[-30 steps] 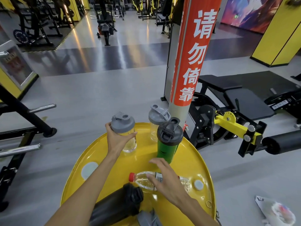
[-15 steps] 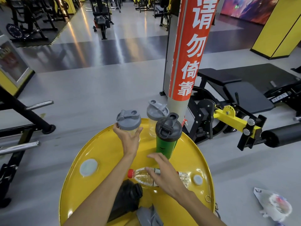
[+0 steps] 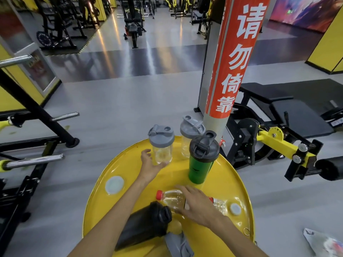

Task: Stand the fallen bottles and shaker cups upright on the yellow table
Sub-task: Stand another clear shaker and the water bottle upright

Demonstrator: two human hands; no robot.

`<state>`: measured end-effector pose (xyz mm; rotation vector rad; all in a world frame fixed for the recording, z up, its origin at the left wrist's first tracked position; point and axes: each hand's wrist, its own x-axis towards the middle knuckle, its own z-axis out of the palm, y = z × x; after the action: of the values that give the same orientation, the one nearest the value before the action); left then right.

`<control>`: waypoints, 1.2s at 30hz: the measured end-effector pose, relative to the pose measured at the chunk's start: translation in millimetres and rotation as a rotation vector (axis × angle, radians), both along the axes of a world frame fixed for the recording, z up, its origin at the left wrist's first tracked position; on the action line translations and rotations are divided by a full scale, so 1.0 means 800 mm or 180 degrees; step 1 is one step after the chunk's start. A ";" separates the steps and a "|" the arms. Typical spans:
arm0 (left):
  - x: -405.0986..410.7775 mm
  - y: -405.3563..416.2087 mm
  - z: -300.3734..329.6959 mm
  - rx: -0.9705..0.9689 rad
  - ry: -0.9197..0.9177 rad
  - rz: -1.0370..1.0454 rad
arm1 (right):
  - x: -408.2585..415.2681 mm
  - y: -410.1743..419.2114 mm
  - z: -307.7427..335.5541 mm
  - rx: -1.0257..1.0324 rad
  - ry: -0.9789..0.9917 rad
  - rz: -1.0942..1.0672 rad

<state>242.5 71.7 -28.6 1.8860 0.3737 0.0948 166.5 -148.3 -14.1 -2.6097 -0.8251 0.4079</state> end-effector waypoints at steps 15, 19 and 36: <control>-0.232 -0.007 0.016 0.2399 0.0032 -0.0165 | -0.003 0.009 -0.002 -0.0034 -0.0022 -0.0478; -0.236 -0.008 0.015 0.2690 0.0072 -0.0183 | -0.001 0.021 0.036 0.0754 0.0206 -0.0738; -0.252 -0.019 0.007 0.2742 -0.0474 -0.0025 | 0.055 0.079 0.112 0.2204 0.0511 -0.0850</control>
<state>41.1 56.6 -22.9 2.7046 0.2335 0.4454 210.1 -84.8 75.6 -1.9704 -0.4437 0.2003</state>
